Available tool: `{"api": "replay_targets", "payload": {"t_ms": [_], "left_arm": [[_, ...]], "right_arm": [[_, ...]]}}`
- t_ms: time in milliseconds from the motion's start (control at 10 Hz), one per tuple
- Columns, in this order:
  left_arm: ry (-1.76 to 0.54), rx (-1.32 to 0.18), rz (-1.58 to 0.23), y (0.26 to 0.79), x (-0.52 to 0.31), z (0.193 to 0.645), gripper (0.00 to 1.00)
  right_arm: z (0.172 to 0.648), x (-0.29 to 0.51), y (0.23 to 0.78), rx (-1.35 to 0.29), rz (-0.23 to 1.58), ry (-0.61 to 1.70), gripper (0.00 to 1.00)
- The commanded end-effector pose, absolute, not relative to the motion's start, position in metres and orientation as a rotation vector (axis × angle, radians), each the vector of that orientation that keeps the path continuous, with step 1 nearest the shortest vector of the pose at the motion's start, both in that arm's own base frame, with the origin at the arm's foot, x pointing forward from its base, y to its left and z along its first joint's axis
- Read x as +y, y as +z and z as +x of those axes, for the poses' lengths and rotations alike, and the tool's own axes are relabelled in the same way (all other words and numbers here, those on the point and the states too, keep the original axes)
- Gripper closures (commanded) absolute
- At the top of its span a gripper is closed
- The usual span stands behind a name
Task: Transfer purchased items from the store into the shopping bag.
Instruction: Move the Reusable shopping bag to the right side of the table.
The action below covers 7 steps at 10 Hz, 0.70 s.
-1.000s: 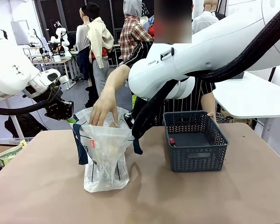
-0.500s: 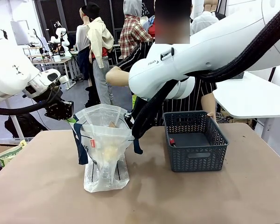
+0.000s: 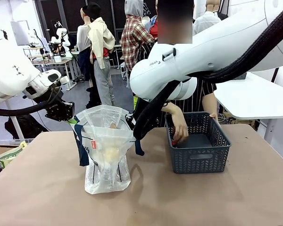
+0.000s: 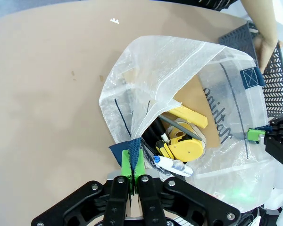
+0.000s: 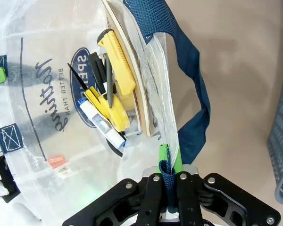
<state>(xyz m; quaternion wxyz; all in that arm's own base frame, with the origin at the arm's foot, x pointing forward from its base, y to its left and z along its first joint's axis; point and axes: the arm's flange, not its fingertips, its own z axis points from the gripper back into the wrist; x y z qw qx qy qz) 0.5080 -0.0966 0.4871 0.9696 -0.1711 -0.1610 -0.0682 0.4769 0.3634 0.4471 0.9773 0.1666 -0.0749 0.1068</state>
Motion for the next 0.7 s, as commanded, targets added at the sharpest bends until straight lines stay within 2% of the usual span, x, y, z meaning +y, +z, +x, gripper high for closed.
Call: {"api": "replay_targets", "payload": {"t_ms": [0, 600], "left_arm": [[-0.136, -0.332, -0.342, 0.4891, -0.0952, 0.5062, 1.0], [-0.136, -0.332, -0.342, 0.4891, -0.0952, 0.5062, 1.0]], "right_arm": [[0.4767, 0.3597, 0.4464, -0.141, 0.358, 0.231, 1.0], [0.4767, 0.3597, 0.4464, -0.141, 0.358, 0.231, 1.0]]}}
